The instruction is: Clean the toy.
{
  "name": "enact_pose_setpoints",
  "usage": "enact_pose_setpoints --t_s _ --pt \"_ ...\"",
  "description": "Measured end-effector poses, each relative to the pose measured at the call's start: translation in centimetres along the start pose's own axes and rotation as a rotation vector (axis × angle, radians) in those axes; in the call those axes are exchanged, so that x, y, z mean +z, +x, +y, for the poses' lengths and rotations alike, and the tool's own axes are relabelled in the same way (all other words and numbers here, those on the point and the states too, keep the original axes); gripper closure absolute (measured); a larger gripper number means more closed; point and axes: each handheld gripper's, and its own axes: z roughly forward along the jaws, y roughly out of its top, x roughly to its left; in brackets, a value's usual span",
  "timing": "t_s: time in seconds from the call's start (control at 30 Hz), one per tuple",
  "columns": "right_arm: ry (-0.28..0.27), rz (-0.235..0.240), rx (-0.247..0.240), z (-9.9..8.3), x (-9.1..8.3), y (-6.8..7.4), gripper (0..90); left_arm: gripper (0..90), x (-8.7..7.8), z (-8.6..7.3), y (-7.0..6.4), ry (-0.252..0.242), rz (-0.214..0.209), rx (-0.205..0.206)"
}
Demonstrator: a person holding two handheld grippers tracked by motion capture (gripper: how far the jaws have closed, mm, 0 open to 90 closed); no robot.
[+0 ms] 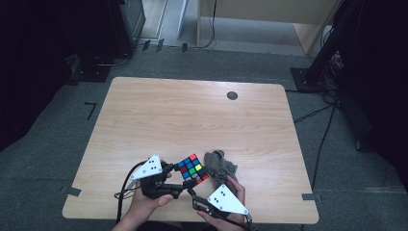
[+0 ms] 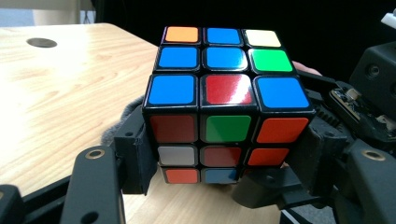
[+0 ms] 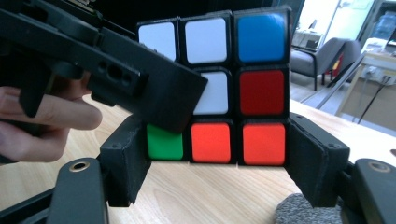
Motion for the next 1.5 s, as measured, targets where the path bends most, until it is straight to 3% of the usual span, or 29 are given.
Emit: enact_pose_setpoints --t_s 0.2,0.33,0.43,0.47,0.57,0.67,0.73,0.77,0.8,0.97,1.0,1.03,1.13,1.23,1.5 --pt "0.001 -0.036 -0.041 0.0 -0.1 0.3 33.3 33.6 0.1 0.0 0.3 0.003 -0.012 -0.045" --pt "0.019 -0.026 -0.030 0.0 -0.1 0.1 34.0 30.1 -0.1 0.1 0.7 -0.017 -0.037 -0.066" --pt "0.047 -0.023 -0.018 0.0 -0.1 -0.1 34.1 25.9 -0.5 0.3 0.9 -0.042 -0.043 -0.065" --pt "0.058 -0.025 -0.007 -0.1 -0.2 -0.3 34.2 24.3 -1.2 0.6 1.1 -0.073 -0.027 -0.053" --pt "0.098 -0.030 0.033 -0.1 -0.3 -1.3 34.3 19.5 -2.3 0.9 1.7 -0.105 0.011 -0.024" --pt "0.109 -0.024 0.098 0.0 -0.7 -2.7 34.3 20.6 -3.1 0.8 2.4 -0.126 0.039 0.025" --pt "0.107 -0.016 0.130 0.3 -1.1 -3.6 34.3 20.4 -3.3 0.7 2.6 -0.113 0.059 0.079" --pt "0.107 -0.016 0.130 0.3 -1.1 -3.6 34.3 20.4 -3.3 0.7 2.6 -0.113 0.059 0.079" --pt "0.105 0.006 0.162 0.8 -1.5 -4.3 34.4 20.3 -3.2 0.4 2.6 -0.087 0.081 0.143" --pt "0.122 0.074 0.305 1.8 -2.3 -5.3 34.3 18.8 -1.7 -0.7 1.3 0.029 0.174 0.351" --pt "0.126 0.090 0.327 1.9 -2.3 -5.4 34.3 18.4 -1.7 -0.7 1.3 0.029 0.174 0.351" --pt "0.134 0.105 0.347 2.0 -2.3 -5.4 34.3 17.9 -0.9 -1.1 0.5 0.064 0.209 0.431" --pt "0.161 0.132 0.378 2.1 -2.1 -5.1 34.3 16.9 0.1 -1.8 -0.5 0.106 0.240 0.522" --pt "0.191 0.151 0.391 2.1 -1.8 -4.5 34.3 16.0 0.5 -2.1 -1.0 0.126 0.240 0.566" --pt "0.257 0.210 0.419 2.0 -0.9 -3.4 34.3 16.4 0.8 -2.4 -1.4 0.125 0.221 0.602"
